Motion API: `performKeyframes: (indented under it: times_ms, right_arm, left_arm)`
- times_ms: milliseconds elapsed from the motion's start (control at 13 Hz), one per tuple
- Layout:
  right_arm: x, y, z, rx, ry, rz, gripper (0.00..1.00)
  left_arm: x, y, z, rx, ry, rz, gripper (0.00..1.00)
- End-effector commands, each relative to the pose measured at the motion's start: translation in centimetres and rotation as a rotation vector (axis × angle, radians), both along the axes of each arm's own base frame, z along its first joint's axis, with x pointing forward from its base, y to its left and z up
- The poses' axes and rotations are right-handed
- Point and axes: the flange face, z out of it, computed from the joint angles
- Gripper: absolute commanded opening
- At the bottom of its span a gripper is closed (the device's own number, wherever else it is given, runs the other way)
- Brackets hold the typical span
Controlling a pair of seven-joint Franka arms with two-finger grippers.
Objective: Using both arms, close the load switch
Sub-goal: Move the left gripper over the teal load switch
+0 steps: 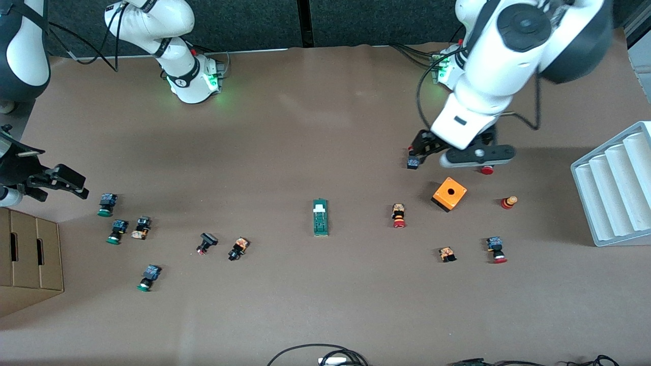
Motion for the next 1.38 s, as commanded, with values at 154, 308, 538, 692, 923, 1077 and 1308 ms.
performKeyframes:
  times_ms: [154,308,538,692,923,1077,1308]
  right_arm:
    - [0.3,-0.2,0.3,-0.004,-0.013,-0.009,1.0]
    - [0.3,-0.3,0.3,-0.004,-0.013,-0.011,1.0]
    - [0.3,-0.2,0.4,-0.004,-0.016,-0.01,1.0]
    - [0.3,-0.1,0.5,-0.002,-0.018,-0.007,1.0]
    - [0.4,0.5,0.5,-0.004,-0.018,0.003,1.0]
    - [0.4,0.6,0.6,-0.006,-0.021,0.016,1.0]
    - [0.4,0.6,0.6,-0.003,-0.022,0.009,1.0]
  left_arm:
    - [-1.1,-8.5,-3.3,-0.059,-0.046,0.062,1.0]
    - [-4.0,-13.9,-6.0,0.034,-0.108,0.049,1.0]
    - [-4.5,-17.2,-8.8,0.074,-0.155,0.126,1.0]
    - [-6.1,-21.0,-10.0,0.043,-0.206,0.147,1.0]
    - [-8.0,-24.2,-14.6,0.113,-0.322,0.147,1.0]
    - [-8.7,-25.8,-17.6,0.124,-0.395,0.144,1.0]
    - [-9.2,-27.0,-19.8,0.075,-0.424,0.122,1.0]
